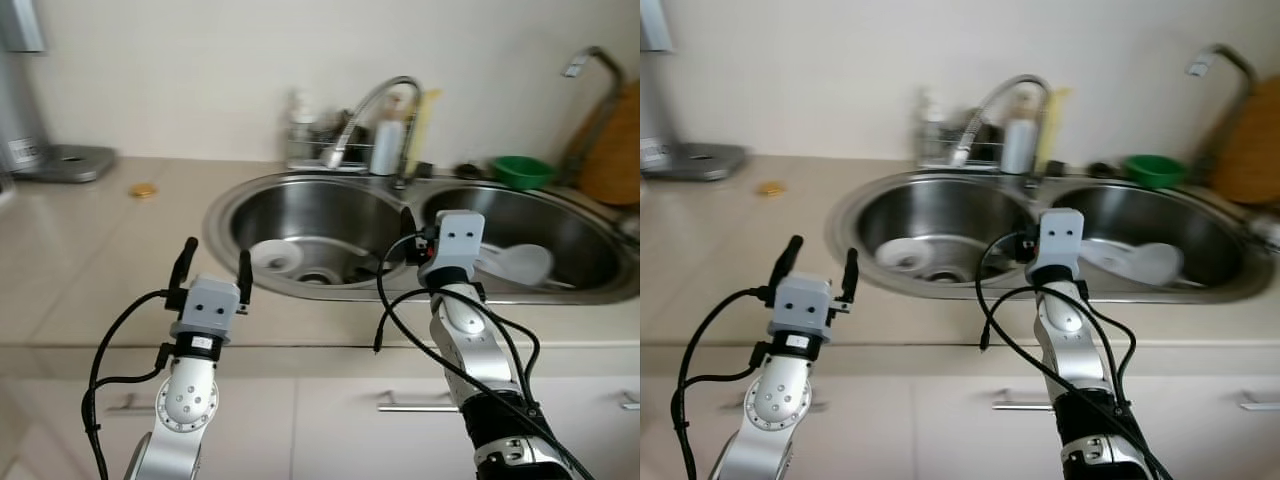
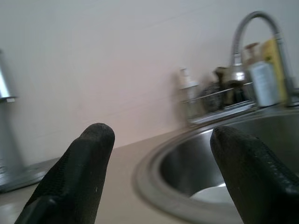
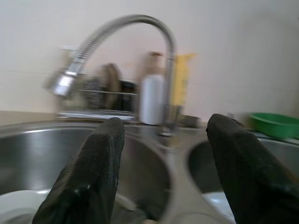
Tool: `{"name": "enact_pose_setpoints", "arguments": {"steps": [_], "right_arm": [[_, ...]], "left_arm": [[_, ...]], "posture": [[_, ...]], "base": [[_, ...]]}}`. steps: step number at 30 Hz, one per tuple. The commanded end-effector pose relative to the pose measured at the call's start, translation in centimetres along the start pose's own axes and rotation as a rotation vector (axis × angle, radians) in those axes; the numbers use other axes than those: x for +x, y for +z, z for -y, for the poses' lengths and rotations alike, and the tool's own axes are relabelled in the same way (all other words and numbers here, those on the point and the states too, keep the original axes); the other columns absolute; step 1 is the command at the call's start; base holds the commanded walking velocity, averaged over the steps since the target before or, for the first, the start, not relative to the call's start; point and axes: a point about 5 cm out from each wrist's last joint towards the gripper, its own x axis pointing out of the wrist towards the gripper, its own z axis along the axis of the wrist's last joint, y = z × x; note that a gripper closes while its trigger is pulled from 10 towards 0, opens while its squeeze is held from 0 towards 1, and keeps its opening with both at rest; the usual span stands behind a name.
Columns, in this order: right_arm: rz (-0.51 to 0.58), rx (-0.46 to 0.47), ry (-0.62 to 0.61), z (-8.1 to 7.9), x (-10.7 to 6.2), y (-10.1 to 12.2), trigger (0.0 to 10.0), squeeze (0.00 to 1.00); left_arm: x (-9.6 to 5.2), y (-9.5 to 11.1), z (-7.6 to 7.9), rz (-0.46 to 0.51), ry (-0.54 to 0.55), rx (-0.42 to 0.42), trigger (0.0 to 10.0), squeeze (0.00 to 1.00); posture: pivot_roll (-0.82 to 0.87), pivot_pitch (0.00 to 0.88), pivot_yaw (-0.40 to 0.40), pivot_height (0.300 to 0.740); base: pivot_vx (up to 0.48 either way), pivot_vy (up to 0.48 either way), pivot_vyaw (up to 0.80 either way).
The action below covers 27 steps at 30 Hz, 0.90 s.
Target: Kitchen organization
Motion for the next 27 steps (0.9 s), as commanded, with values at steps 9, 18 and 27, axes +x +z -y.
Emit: {"name": "enact_pose_setpoints", "arguments": {"steps": [9, 18, 27], "right_arm": [[0.041, 0.006, 0.007, -0.13, -0.08, 0.68, 10.0, 0.0], [0.05, 0.008, 0.016, -0.29, -0.18, 0.78, 10.0, 0.0], [0.043, 0.008, 0.021, -0.27, -0.26, 0.64, 10.0, 0.0]], "left_arm": [[0.02, 0.16, 0.07, 0.014, -0.009, 0.015, 10.0, 0.0], [-0.08, 0.18, 0.23, 0.016, -0.011, 0.014, 10.0, 0.0], [-0.18, -0.09, 0.44, 0.002, -0.014, 0.015, 10.0, 0.0]], "posture": [[0.06, 0.0, -0.049, 0.74], [0.06, 0.0, -0.051, 0.74], [0.06, 0.0, -0.054, 0.74]], "base": [[0.0, -0.205, -0.8], [0.0, 0.0, -0.8], [0.0, -0.067, -0.8]]}}
